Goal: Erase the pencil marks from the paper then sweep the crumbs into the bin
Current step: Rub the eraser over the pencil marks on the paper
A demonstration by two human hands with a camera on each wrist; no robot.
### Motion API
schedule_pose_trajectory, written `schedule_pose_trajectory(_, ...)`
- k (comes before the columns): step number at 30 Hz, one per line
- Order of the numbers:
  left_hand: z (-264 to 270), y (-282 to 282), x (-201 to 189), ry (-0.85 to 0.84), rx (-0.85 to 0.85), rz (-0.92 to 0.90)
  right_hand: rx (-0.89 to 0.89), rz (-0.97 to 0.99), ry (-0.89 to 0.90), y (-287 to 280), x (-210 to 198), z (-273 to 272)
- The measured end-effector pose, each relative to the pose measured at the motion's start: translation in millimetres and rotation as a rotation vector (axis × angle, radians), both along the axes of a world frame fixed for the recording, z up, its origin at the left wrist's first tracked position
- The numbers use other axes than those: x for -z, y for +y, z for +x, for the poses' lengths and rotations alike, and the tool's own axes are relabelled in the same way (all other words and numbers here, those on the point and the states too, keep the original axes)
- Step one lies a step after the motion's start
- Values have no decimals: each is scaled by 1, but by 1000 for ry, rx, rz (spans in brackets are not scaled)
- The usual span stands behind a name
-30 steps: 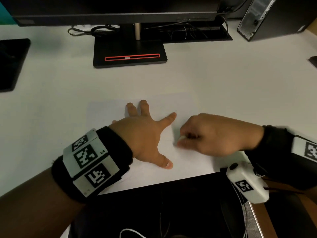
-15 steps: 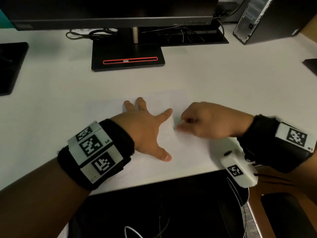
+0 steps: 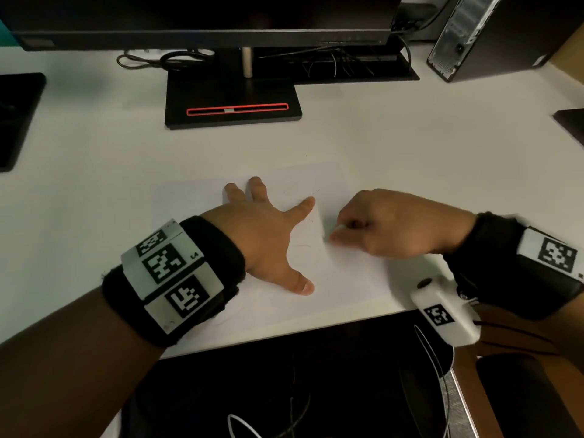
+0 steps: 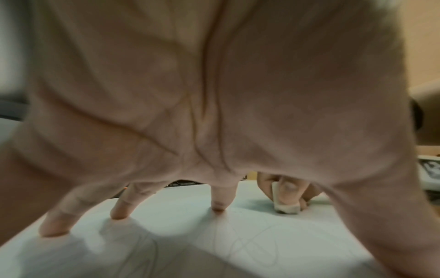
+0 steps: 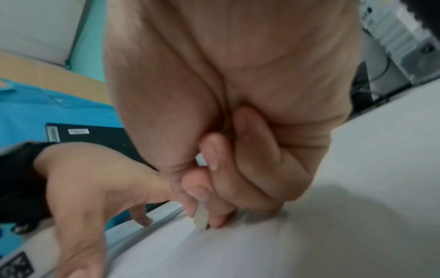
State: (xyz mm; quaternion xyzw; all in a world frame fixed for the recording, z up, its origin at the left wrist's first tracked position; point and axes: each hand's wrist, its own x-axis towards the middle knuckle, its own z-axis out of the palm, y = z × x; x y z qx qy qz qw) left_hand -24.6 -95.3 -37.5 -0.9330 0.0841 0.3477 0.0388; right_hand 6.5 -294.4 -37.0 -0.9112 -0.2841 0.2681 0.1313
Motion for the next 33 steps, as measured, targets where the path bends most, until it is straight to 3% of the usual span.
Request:
schedule_pose_trajectory(4, 1, -1, -1, 4, 1, 3, -91, -2, 39, 1, 3, -18)
schedule_pose_trajectory(9, 0, 0, -2, 6, -3, 3, 1, 20, 6, -10, 1, -7)
schedule_pose_trajectory(13, 1, -2, -3, 9, -4, 5, -99, 20, 29, -5, 5, -25)
schedule_pose_trajectory(17, 0, -1, -2, 3, 2, 12, 22, 31, 0, -16, 3, -10)
schedule_pose_trajectory(21, 1, -1, -3, 8, 1, 12, -76, 35, 24, -9, 5, -28)
schedule_pose_trajectory(25, 0, -1, -3, 3, 6, 16, 41, 19, 17, -21, 2, -9)
schedule_pose_trajectory(30, 1, -1, -2, 1, 6, 13, -57, 38, 23, -15, 5, -28)
schedule_pose_trajectory(33, 0, -1, -2, 5, 1, 12, 28, 25, 27, -22, 3, -15)
